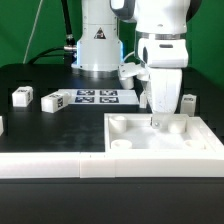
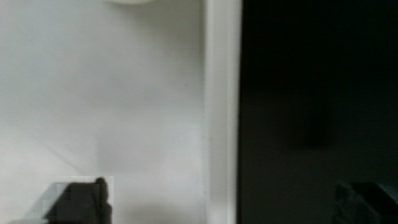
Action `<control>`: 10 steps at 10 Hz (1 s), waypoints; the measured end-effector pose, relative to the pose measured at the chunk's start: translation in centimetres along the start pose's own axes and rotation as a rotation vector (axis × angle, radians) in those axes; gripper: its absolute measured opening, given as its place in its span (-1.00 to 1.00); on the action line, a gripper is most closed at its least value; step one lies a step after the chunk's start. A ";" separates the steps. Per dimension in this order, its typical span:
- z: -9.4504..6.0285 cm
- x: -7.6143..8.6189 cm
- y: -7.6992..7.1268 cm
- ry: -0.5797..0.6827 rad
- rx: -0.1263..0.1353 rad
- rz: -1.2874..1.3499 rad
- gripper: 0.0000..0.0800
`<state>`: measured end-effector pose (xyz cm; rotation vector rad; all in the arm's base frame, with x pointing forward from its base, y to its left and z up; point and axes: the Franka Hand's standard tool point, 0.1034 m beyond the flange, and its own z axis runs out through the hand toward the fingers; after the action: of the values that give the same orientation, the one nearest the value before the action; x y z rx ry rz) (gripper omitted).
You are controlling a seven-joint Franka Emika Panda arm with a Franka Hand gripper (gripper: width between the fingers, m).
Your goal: Assemble one leg
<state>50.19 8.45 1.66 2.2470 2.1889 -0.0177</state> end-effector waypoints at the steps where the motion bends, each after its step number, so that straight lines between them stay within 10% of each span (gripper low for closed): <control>1: 0.0 0.0 0.0 0.000 0.000 0.000 0.61; 10: -3.4 1.6 -3.6 -0.007 -0.013 0.285 0.62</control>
Offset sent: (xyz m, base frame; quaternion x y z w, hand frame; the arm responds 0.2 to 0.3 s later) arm -0.0161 -0.0081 0.0199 -0.0200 -0.0001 0.0431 0.9989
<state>46.70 10.21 5.08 2.5225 1.8381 -0.0105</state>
